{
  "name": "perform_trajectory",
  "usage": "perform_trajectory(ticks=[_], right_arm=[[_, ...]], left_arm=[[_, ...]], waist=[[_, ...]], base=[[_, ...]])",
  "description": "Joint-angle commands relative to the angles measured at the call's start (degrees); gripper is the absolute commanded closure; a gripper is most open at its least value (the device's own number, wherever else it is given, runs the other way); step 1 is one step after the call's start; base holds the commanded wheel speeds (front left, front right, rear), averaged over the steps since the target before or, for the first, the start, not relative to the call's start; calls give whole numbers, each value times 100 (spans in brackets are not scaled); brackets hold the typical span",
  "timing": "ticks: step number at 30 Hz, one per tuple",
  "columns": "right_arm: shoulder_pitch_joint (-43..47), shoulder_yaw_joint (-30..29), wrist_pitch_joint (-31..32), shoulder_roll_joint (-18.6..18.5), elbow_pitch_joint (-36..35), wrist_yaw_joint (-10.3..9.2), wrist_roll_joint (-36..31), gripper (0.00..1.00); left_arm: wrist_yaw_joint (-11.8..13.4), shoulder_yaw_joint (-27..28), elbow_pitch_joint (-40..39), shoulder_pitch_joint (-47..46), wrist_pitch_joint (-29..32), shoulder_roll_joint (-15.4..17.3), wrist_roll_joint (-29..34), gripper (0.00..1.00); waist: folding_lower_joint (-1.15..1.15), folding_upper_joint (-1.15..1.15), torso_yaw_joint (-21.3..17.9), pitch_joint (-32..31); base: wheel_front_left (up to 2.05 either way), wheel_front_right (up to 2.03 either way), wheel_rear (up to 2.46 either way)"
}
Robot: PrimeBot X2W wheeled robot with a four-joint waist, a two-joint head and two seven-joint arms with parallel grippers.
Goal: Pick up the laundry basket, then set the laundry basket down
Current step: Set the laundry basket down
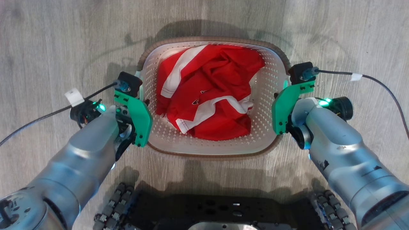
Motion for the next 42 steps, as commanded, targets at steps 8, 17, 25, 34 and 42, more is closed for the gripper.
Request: perform_trajectory(ticks=[8,17,25,34,42], right_arm=[[185,323,-90,252,49,91,82,100],[98,271,-274,252,291,91,125,0],[104,338,-284,252,373,91,225,0],[63,444,-359,252,452,91,263,0],[-64,489,-415,252,536,91,285,0]], left_arm=[[-138,0,-111,-24,-136,-66,118,100],[-138,-1,58,-57,-214,-111,175,0],[-138,-1,250,-7,-165,-164,252,0],[-138,-1,288,72,-68,-170,218,0],[-138,-1,287,62,-44,-165,192,0]], waist=[[0,0,5,41],[0,0,18,74],[0,0,28,23],[0,0,37,-77],[0,0,67,-110]], base=[[0,0,0],[0,0,0],[0,0,0],[0,0,0],[0,0,0]])
